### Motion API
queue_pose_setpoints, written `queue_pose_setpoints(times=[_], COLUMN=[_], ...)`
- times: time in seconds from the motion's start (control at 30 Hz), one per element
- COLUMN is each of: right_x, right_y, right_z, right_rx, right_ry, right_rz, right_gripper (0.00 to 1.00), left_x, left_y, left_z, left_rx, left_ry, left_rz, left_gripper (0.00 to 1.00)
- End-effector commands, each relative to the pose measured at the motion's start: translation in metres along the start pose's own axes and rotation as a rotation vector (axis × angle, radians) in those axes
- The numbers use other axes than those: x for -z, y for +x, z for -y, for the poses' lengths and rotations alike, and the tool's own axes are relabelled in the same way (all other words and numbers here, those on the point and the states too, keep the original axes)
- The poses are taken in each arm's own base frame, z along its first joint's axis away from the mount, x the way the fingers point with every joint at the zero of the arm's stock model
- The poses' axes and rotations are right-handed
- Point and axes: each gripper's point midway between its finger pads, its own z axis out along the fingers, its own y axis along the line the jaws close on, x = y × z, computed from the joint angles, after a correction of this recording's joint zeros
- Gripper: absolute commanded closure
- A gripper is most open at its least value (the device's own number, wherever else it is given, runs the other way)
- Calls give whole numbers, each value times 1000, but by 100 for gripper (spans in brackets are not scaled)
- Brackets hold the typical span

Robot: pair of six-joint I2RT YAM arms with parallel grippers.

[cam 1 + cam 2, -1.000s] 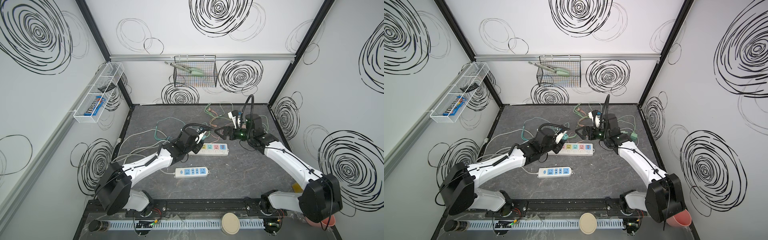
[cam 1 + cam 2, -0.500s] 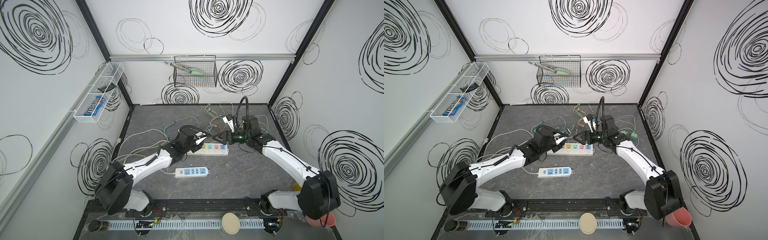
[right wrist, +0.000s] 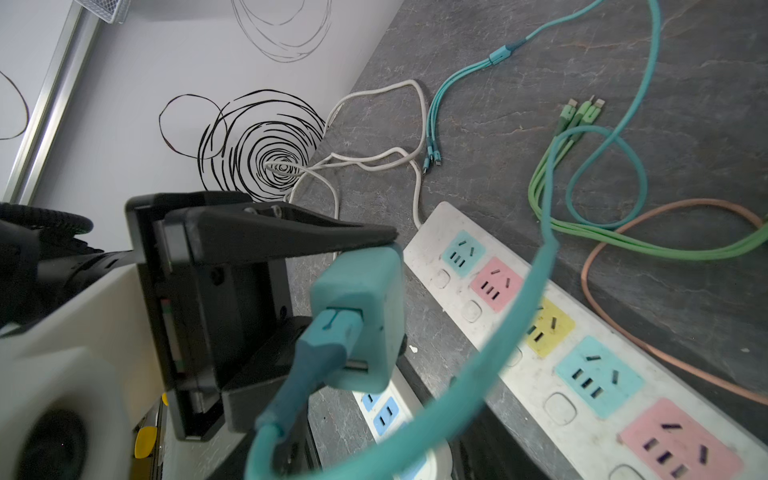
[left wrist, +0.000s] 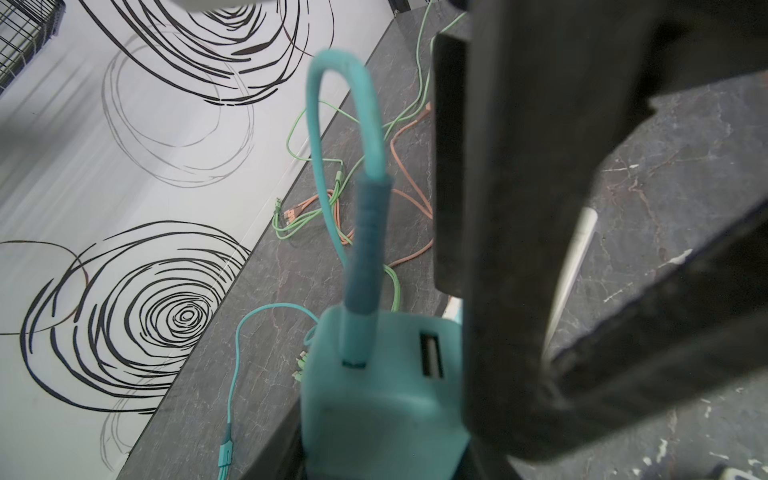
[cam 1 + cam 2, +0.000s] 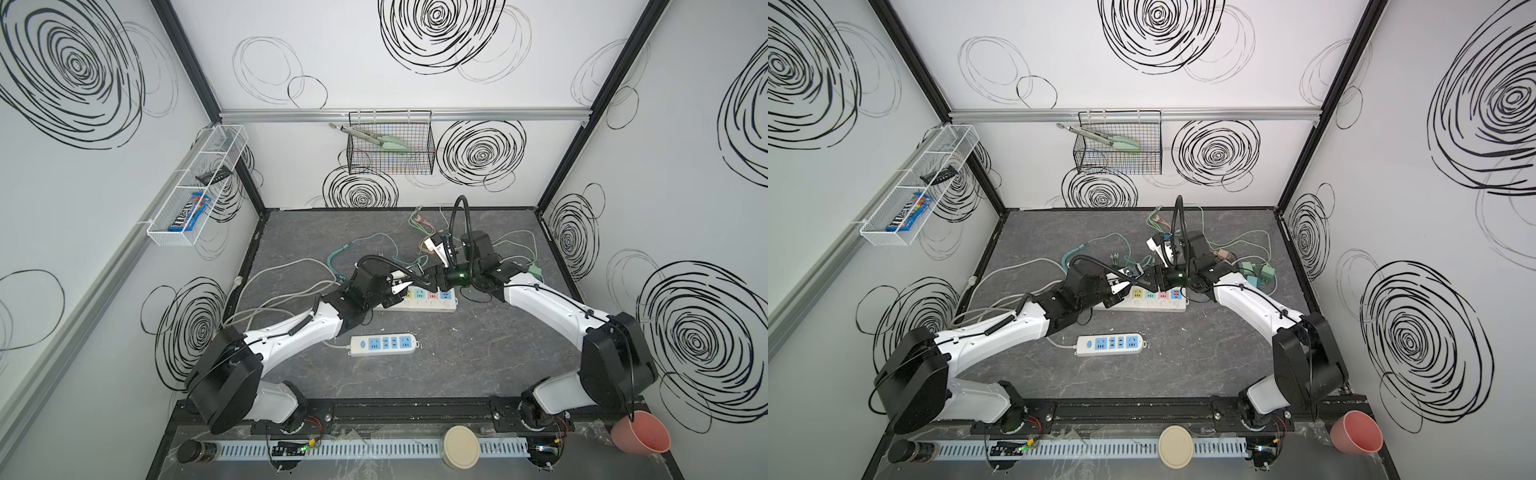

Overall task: Insert the plug
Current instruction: 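Pass the teal charger from the left gripper into the right gripper, then carry the charger over the teal socket with the right gripper while the left withdraws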

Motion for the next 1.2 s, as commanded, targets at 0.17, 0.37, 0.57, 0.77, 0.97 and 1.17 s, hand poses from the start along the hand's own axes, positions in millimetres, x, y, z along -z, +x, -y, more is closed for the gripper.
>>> queue_pose_setpoints(times=[0.17,0.37,0.57,0.77,0.97,1.17], right_x=[-5,-15,-18,-31,-60,-90], right_y=[-29,-26,-27,-39,-33,2], right_z=[-14,-10,-5,6,18,21], right_rx=[51,55,138,320,529,758], right_ry=[-47,-23,14,44,64,17], right_rz=[65,44,16,-24,-93,-304], right_gripper=[47,60,88,100,100,100], left_x=[12,13,21,49,94,123], left_y=[-29,-30,-33,-5,54,97], left_z=[-7,-5,-26,-78,-105,-106], left_rx=[-23,-32,64,410,716,973], left_ry=[-35,-37,-116,-375,-663,-728], left_rz=[126,124,130,94,2,-66], left_gripper=[100,100,57,4,4,4])
